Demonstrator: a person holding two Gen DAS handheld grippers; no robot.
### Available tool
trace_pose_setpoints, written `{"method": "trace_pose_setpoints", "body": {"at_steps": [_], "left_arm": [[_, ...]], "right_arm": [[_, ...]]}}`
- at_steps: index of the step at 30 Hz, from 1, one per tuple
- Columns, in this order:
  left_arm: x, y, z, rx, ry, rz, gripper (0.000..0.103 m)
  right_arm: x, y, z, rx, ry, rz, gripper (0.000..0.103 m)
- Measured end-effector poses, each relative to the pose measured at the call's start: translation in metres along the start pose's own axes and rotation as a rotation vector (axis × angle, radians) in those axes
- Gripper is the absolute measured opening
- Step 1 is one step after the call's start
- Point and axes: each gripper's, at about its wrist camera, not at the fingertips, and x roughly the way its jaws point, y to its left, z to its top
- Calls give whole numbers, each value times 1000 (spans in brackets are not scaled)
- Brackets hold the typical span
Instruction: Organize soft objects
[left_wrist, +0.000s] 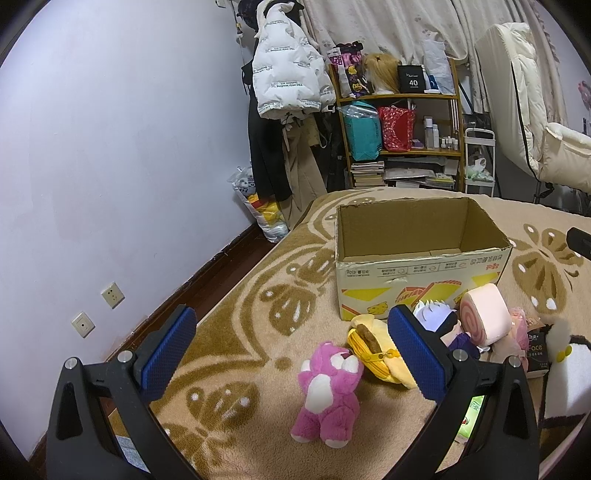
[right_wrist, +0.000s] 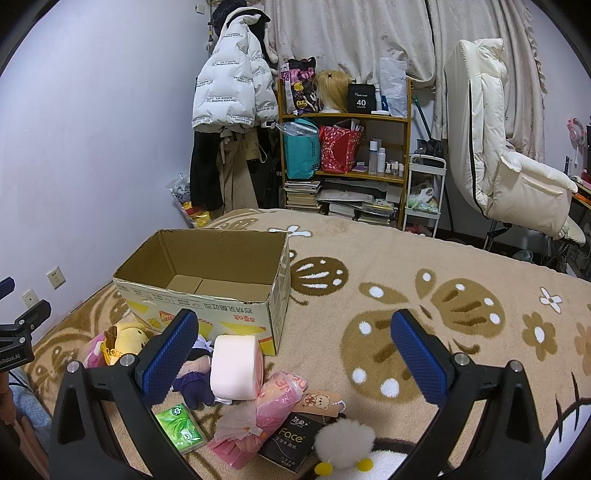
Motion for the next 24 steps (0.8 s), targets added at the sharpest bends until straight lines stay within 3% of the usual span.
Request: {"method": "trace_pose_setpoints", "body": {"at_steps": [24], "left_arm": [[1, -1, -1, 4, 1, 1, 102]], "right_arm": [[1, 0, 1, 0, 1, 0, 103]]}}
